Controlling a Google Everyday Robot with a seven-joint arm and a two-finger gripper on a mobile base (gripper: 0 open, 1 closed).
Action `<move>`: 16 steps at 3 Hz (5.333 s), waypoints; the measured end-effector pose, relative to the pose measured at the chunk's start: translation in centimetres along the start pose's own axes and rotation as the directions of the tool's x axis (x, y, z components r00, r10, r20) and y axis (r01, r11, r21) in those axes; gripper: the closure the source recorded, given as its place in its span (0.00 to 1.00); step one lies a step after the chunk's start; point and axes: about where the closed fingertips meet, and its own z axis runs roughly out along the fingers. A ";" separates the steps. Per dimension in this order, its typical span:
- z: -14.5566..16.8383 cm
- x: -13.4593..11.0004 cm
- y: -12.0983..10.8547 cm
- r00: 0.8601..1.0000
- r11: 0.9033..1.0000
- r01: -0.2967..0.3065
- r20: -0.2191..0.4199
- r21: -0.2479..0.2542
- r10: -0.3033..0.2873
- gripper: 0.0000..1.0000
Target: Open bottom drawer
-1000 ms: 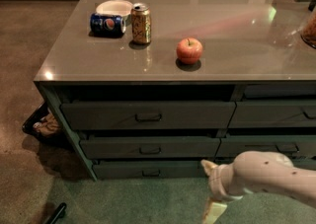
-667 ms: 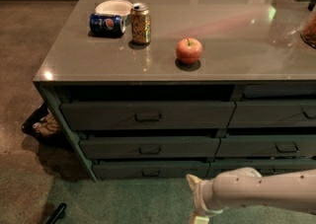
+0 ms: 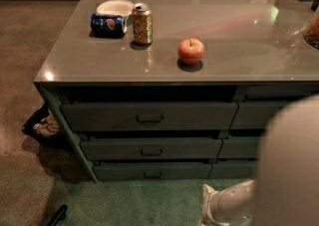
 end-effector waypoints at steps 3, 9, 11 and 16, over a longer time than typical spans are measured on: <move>2.1 1.6 -1.4 0.991 0.990 -0.132 -0.024 0.041 0.133 0.00; 19.3 -4.1 3.3 0.947 0.965 0.205 0.283 -0.163 -0.153 0.00; 19.9 -4.8 2.7 0.942 0.972 0.196 0.301 -0.133 -0.148 0.00; 25.0 -6.5 -6.1 0.904 0.964 0.247 0.334 0.100 -0.266 0.00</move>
Offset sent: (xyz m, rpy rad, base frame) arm 0.0089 -0.0137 -0.0211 -0.0321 0.0196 -0.1286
